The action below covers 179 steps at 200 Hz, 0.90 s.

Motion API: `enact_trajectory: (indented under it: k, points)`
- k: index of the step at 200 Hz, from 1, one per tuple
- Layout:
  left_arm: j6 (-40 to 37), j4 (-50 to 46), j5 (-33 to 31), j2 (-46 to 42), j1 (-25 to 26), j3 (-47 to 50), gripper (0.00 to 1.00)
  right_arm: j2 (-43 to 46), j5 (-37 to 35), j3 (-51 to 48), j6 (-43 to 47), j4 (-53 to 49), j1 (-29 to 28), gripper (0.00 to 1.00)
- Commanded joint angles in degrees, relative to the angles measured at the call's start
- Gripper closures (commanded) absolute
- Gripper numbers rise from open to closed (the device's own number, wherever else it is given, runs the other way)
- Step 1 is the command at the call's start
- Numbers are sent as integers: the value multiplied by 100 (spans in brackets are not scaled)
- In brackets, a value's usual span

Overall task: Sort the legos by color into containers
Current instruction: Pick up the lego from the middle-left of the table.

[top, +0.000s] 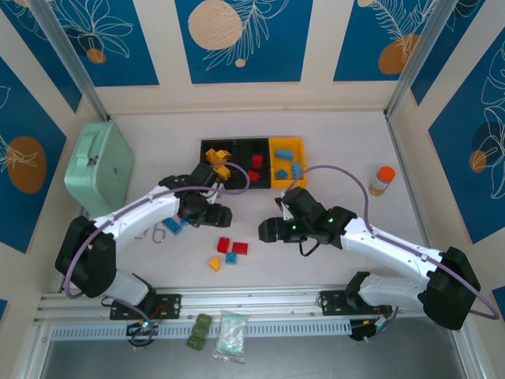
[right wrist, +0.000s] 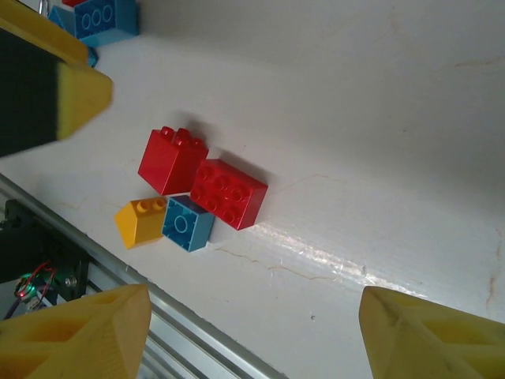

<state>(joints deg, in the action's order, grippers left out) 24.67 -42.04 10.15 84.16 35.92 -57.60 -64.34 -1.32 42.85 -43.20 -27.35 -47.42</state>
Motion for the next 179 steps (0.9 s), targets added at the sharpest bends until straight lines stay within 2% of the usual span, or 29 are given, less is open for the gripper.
enact_trajectory:
  k: [1, 69, 126, 155, 179]
  points:
    - [256, 155, 260, 11, 211, 236, 29, 46, 230, 42, 147, 27, -48, 29]
    - [613, 416, 236, 295, 693, 601, 30, 18, 150, -163, 5, 143, -48, 30]
    - [557, 460, -77, 589, 741, 704, 38, 9, 123, -242, -79, 213, -45, 30]
    - [494, 443, -272, 737, 747, 698, 49, 65, 80, -285, -126, 213, -43, 31]
    - [470, 428, -398, 687, 741, 650, 67, 97, 44, -321, -170, 213, -44, 31]
